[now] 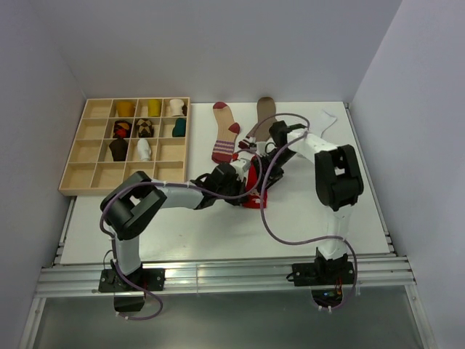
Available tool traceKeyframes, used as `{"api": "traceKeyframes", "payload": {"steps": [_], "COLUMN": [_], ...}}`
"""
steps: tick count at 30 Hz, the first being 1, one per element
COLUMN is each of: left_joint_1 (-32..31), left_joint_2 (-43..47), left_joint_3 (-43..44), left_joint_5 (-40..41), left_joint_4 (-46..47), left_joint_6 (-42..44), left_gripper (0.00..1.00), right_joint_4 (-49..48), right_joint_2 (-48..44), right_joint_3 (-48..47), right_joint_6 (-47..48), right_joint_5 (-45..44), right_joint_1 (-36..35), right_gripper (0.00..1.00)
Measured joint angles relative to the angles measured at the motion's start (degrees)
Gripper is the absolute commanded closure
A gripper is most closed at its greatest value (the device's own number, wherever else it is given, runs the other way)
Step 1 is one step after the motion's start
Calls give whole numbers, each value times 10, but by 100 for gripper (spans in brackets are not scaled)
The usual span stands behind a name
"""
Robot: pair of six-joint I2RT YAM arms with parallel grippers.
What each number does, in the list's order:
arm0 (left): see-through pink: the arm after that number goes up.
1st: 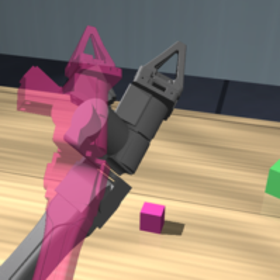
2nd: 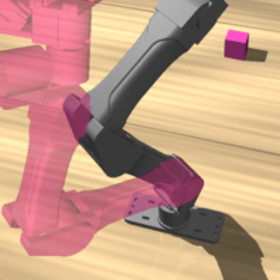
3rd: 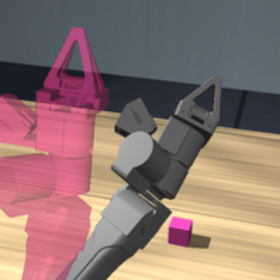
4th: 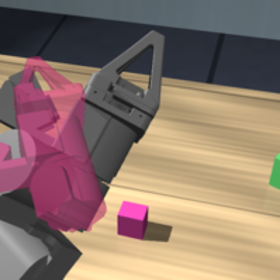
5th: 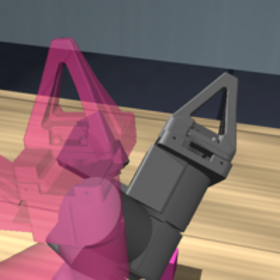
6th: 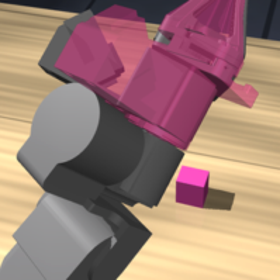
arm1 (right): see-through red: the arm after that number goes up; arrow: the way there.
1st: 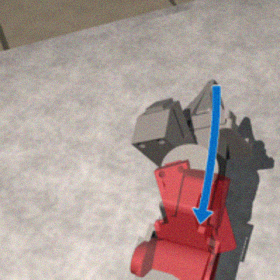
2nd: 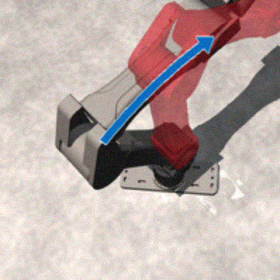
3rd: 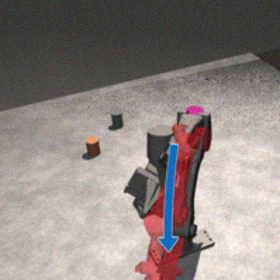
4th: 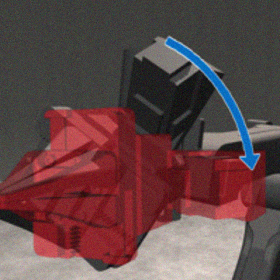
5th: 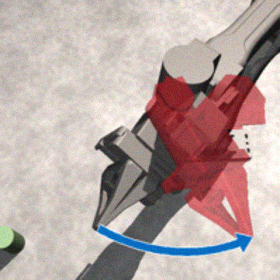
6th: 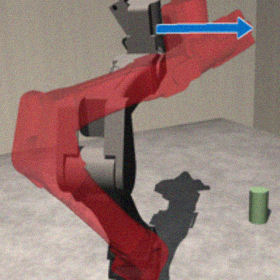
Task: Roll the socks
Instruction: Roll the sock at the center of the board.
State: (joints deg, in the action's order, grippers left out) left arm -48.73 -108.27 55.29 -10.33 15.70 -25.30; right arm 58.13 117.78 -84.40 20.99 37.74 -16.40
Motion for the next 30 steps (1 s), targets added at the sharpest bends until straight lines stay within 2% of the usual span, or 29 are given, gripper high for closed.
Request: {"api": "traceKeyframes", "payload": {"steps": [8, 18, 21, 25, 30], "left_joint_1": [-1, -1, 0, 2, 10], "left_joint_2": [19, 21, 16, 0, -16], "left_joint_3": [8, 55, 68, 91, 103], "left_joint_5": [-2, -19, -32, -52, -94], "left_joint_4": [-78, -225, -256, -286, -293], "left_joint_6": [-45, -107, -121, -132, -144], "left_gripper": [100, 100, 100, 100, 100], "right_joint_4": [-131, -278, -318, -361, -408], "right_joint_2": [-165, -395, -475, -582, -604], "right_joint_3": [113, 326, 391, 477, 516], "right_joint_6": [-5, 78, 115, 152, 189], "right_joint_5": [-63, -82, -94, -120, -170], "right_joint_1": [41, 41, 0, -105, -206], "right_gripper": [52, 49, 43, 43, 45]}}
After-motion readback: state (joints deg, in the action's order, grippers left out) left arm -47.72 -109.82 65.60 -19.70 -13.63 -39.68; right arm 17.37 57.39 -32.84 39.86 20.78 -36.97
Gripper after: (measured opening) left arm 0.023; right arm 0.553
